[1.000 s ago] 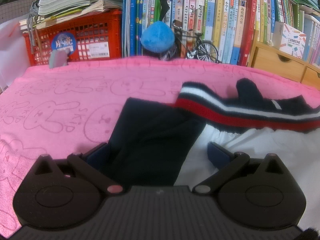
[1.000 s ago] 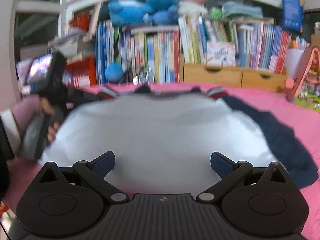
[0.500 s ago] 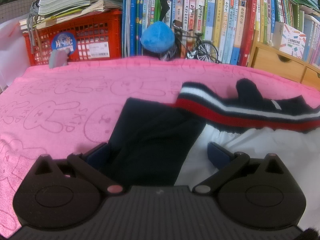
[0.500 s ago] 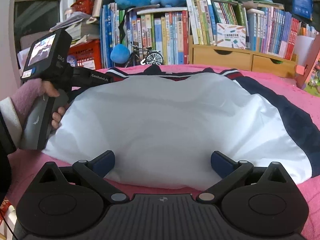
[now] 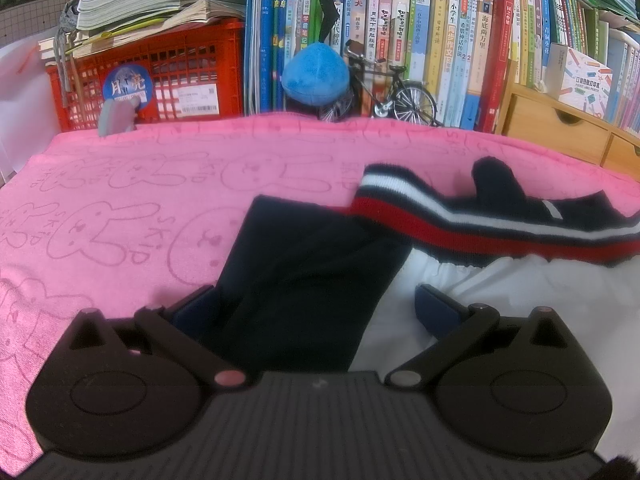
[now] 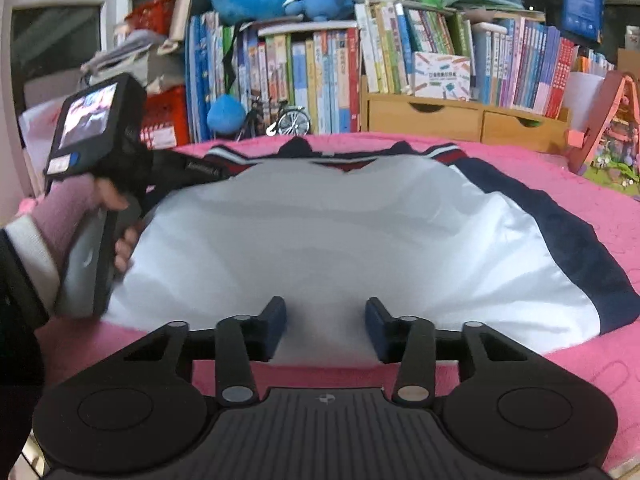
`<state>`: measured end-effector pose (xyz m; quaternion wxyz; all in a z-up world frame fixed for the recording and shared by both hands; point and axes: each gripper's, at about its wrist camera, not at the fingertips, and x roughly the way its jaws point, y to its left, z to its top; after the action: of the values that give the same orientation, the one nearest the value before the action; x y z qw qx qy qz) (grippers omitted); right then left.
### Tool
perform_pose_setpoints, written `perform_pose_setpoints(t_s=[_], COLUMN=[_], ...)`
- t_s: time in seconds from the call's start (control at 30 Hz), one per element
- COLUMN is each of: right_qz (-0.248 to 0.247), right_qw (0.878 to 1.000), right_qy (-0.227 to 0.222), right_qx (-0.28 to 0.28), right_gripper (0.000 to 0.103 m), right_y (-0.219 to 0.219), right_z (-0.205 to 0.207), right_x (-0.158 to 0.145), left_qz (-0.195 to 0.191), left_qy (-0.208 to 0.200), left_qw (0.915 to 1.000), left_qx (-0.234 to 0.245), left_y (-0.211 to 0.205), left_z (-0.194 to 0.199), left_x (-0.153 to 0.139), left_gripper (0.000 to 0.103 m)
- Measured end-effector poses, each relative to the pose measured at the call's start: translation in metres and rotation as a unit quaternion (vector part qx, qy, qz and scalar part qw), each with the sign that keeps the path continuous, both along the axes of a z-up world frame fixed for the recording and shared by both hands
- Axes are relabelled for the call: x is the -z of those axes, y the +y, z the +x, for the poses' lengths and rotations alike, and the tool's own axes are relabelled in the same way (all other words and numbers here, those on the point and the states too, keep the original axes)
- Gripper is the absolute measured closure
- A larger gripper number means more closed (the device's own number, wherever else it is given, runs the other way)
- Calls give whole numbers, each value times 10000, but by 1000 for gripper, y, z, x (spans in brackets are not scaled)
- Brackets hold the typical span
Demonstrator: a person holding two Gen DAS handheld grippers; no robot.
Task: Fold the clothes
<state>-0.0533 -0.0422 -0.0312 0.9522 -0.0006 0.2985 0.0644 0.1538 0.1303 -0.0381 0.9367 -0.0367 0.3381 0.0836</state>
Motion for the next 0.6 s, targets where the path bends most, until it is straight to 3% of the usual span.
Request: perform_pose_setpoints(t_s=[0.2, 0.3, 0.37, 0.47, 0.57, 0.6], right_qz=[-125, -125, -99, -76, -59, -49], right_qw=[9998, 9997, 9998, 9998, 9998, 9998], right_qy=[128, 140, 145, 143, 151, 146], right_qx=[120, 132, 112, 88, 96, 88], right_gripper=[64, 64, 64, 64, 64, 64], right_y=[13, 12, 10, 8, 7, 7], right_z=[-3, -3, -2, -2, -3, -3], right_x=[6, 6, 6, 6, 6, 6], left_qz=[1, -160, -394, -832, -1260, -1370], left_qy=[-20, -114, -128, -4, 137, 371], left_qw=[10000, 9997, 9975, 9869, 9678, 9619], left_qx=[-9, 144, 568, 1382, 2175, 2335], left_y=[0, -1, -11, -29, -46, -56], left_z=[0, -11, -29, -60, -91, -96], left_x=[0, -10, -28, -59, -88, -89], left_gripper=[0, 16, 19, 17, 15, 15])
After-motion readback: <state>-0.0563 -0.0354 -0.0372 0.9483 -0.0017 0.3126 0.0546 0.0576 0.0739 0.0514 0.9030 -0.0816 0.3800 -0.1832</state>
